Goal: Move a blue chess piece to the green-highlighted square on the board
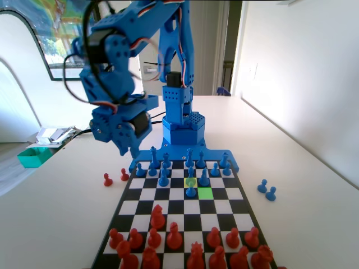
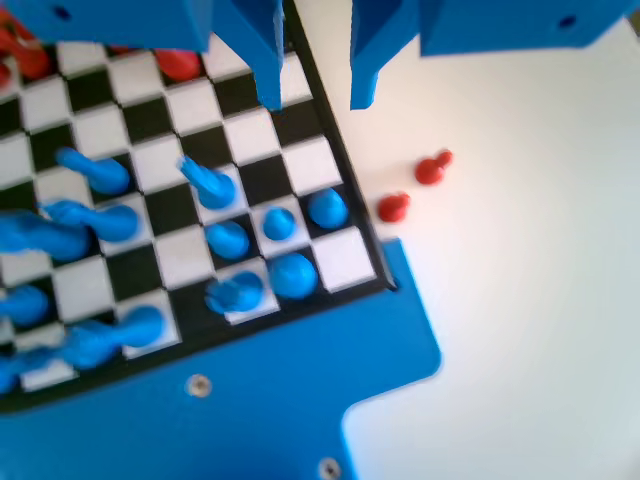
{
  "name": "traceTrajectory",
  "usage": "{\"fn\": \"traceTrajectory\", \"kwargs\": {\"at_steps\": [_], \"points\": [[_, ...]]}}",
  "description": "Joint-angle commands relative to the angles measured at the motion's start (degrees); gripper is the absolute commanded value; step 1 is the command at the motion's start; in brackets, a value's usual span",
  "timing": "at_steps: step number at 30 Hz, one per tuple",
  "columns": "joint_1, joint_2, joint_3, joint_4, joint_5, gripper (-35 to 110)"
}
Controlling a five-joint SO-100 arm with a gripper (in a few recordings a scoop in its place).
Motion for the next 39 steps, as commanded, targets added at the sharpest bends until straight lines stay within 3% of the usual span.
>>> {"fn": "traceTrajectory", "kwargs": {"at_steps": [1,9,21,39], "points": [[-4.0,6.5,-2.9,1.6,3.7,10],[-12.0,11.7,1.7,-1.0,7.5,10],[-24.8,13.2,12.8,-13.4,8.3,10],[-30.4,12.9,24.5,-23.5,11.9,10]]}}
